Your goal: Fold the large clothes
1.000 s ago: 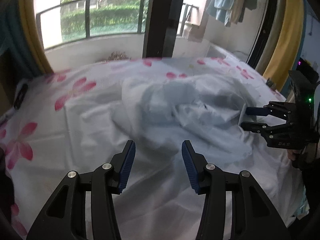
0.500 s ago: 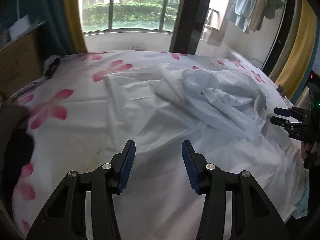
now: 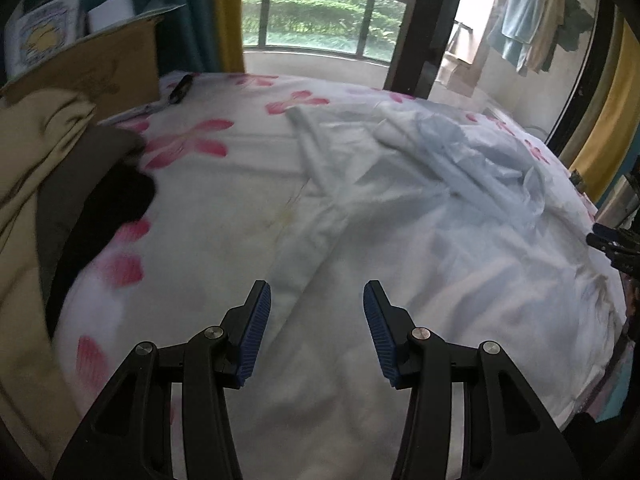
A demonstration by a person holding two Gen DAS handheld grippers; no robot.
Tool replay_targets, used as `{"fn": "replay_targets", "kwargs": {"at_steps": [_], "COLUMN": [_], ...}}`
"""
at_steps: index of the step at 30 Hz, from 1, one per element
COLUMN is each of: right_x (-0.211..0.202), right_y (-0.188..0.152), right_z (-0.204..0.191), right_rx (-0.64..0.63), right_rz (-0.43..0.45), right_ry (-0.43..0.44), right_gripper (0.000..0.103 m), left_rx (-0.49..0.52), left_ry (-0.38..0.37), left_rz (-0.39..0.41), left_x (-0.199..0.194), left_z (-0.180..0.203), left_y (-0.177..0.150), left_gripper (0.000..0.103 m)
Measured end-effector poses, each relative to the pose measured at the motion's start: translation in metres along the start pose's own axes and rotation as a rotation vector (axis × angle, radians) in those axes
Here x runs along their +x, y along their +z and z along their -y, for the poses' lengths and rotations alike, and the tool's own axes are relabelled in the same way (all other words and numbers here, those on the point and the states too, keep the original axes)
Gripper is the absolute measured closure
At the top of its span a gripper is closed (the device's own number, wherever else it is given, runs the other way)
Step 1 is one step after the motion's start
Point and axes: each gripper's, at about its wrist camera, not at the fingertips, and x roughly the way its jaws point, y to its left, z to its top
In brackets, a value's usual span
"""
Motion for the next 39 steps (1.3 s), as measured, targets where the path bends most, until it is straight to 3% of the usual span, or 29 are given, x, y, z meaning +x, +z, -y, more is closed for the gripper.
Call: {"fn": "replay_targets", "kwargs": {"at_steps": [3, 10, 18, 22, 25, 29, 33, 35, 37, 38, 39], "right_x": [-0.008, -0.024, -0.036, -0.038, -0.044, -0.054, -0.063, -0.064, -0.065, -0.067, -0.068], "right_y": [-0.014, -0.050, -0.079, -0.092, -0.104, -0.119, -0.133, -0.137, -0.139, -0.139, -0.139], "right_z": [0.010, 0.035, 0.063, 0.069, 0.074, 0.084, 0.088, 0.086, 0.084, 0.083, 0.082], "right_rx": [0.036, 0.104, 0.161, 0.189, 0.208, 0.254, 0.293, 0.292, 0.285, 0.280, 0.281], "right_rz": [-0.009, -0.038, -0.051, -0.062, -0.058, -0.051, -0.014, 0.004, 0.022, 0.030, 0.035], "right_ry": [-0.024, -0.093, -0.153, -0.162, -0.160, -0.178, -0.116, -0.113, -0.109, -0.104, -0.086], "right_gripper": [0.049, 0.048, 0.048, 0.048, 0.047, 0.042, 0.042, 0.042, 0.049, 0.075, 0.100], "left_rx": [-0.019, -0.029, -0.117, -0.074, -0.030, 0.016, 0.041, 0.066, 0.077, 0.081, 0.077], "left_ry": [0.010, 0.041, 0.076, 0.120, 0.118, 0.140, 0.142, 0.147, 0.131, 0.119, 0.105], "left_rz": [-0.002, 0.038, 0.058, 0.040, 0.033, 0.029, 0.040, 0.042, 0.045, 0.045, 0.038], "left_x": [-0.010, -0.037, -0.056, -0.052, -0.050, -0.050, -0.055, -0.056, -0.060, -0.061, -0.062], "left_z": [-0.006, -0.016, -0.038, -0.036, -0.028, -0.018, -0.014, -0.011, -0.009, -0.007, -0.007], "left_y": [-0.014, -0.038, -0.064, -0.075, -0.077, -0.084, -0.093, -0.096, -0.097, -0.097, -0.098], "left_gripper": [0.039, 0.038, 0.038, 0.038, 0.031, 0.031, 0.031, 0.040, 0.064, 0.095, 0.097]}}
